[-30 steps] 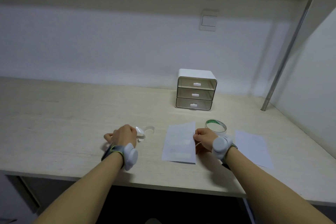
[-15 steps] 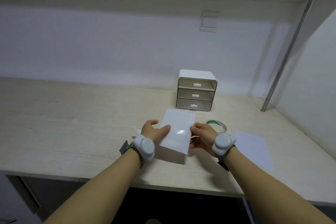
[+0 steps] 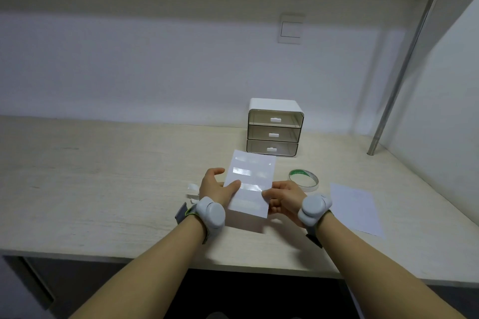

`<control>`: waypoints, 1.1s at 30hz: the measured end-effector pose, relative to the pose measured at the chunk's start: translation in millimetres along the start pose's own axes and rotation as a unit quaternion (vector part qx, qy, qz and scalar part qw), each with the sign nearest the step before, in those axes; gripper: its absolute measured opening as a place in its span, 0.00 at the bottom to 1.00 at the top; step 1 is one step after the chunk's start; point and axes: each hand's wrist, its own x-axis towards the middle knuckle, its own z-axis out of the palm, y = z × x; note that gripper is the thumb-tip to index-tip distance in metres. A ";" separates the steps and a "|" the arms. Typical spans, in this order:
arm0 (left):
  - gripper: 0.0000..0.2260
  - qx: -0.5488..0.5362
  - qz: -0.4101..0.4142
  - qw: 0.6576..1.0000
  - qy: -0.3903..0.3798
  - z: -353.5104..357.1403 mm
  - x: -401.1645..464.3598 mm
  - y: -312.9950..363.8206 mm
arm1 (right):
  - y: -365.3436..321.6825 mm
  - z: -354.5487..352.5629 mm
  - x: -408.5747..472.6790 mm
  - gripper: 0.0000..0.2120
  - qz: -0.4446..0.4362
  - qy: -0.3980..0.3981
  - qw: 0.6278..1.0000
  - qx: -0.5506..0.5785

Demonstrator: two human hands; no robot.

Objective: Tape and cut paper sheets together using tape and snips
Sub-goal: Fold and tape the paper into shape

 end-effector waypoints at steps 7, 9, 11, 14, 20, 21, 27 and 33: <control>0.24 0.203 0.128 0.966 0.091 5.5 -7.9 0.8 | -0.2 0.1 -2.1 0.07 -0.008 -0.013 0.999 -0.030; 0.14 0.288 0.199 0.933 0.079 7.9 -11.5 4.8 | 0.7 -0.8 -2.1 0.06 -0.016 -0.011 0.999 -0.039; 0.09 0.323 0.225 0.919 0.031 11.4 -14.0 7.0 | 0.4 -1.0 -2.0 0.07 -0.025 -0.011 0.999 -0.047; 0.10 0.344 0.242 0.907 0.003 16.5 -15.4 6.7 | -1.6 -1.1 -3.0 0.09 -0.036 -0.010 0.997 -0.067; 0.12 0.406 0.283 0.869 0.006 19.1 -16.4 10.4 | -6.7 -1.4 -4.6 0.13 -0.042 0.003 0.986 -0.162; 0.12 0.418 0.288 0.862 0.007 19.0 -16.0 10.7 | -7.2 -1.1 -4.3 0.14 -0.040 0.004 0.983 -0.179; 0.11 0.442 0.300 0.845 0.000 18.9 -14.6 14.0 | -9.3 0.0 -2.8 0.15 -0.038 0.012 0.975 -0.220; 0.12 0.449 0.292 0.844 -0.013 16.4 -14.2 12.5 | -11.0 -1.9 -2.6 0.15 -0.041 0.015 0.969 -0.244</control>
